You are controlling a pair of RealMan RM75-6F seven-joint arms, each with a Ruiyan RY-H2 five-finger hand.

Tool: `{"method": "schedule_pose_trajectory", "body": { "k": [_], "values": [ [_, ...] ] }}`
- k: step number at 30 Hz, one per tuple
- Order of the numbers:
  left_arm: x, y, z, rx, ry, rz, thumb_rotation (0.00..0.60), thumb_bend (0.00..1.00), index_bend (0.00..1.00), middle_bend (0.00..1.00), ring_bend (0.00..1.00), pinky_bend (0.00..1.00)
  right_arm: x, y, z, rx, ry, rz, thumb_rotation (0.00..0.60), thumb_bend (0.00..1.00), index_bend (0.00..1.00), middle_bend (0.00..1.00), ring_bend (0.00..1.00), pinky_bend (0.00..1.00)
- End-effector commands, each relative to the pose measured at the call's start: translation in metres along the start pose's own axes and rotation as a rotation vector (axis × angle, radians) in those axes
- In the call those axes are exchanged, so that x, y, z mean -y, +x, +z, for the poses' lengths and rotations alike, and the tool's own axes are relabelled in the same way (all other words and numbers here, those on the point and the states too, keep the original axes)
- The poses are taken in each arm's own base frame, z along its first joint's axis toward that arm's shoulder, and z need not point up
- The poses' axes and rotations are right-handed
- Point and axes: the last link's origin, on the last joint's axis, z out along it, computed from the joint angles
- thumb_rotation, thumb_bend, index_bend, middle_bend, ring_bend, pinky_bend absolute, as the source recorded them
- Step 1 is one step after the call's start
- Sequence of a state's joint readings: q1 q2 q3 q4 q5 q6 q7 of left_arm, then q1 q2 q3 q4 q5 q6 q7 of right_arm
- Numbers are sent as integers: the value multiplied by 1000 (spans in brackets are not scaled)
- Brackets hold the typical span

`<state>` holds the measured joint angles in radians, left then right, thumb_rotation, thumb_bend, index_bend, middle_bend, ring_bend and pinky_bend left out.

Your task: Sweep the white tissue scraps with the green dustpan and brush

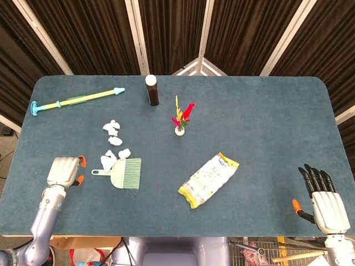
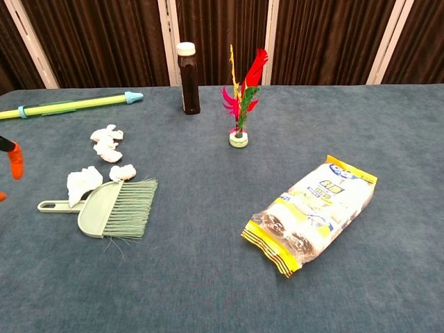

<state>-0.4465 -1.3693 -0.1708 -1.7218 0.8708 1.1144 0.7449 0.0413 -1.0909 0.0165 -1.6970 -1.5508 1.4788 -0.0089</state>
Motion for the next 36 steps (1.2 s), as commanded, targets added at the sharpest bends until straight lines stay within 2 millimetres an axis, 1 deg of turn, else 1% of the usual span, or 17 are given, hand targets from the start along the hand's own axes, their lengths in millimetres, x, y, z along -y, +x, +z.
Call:
{"method": "schedule_pose_trajectory", "body": {
  "k": [1, 9, 17, 32, 34, 36],
  "values": [
    [-10, -7, 10, 31, 5, 1, 600, 422, 438, 1000, 1000, 1000, 0, 0, 0, 0, -1, 3, 600, 376, 0, 0, 0, 0],
    [-16, -17, 21, 54, 20, 21, 600, 423, 442, 1000, 1000, 1000, 1, 0, 0, 2, 1, 5, 600, 376, 0, 0, 0, 0],
    [-30, -27, 26, 67, -7, 18, 600, 432, 447, 1000, 1000, 1000, 0, 1, 0, -1, -6, 8, 600, 375, 0, 0, 0, 0],
    [-53, -31, 33, 53, -46, 1, 600, 440, 449, 1000, 1000, 1000, 0, 1, 0, 2, -4, 8, 600, 376, 0, 0, 0, 0],
    [-56, -33, 33, 51, -52, 7, 600, 440, 459, 1000, 1000, 1000, 0, 1, -1, 2, -5, 7, 600, 376, 0, 0, 0, 0],
    [-58, -36, 33, 49, -55, 13, 600, 446, 501, 1000, 1000, 1000, 0, 1, -1, 1, -5, 6, 600, 376, 0, 0, 0, 0]
  ]
}}
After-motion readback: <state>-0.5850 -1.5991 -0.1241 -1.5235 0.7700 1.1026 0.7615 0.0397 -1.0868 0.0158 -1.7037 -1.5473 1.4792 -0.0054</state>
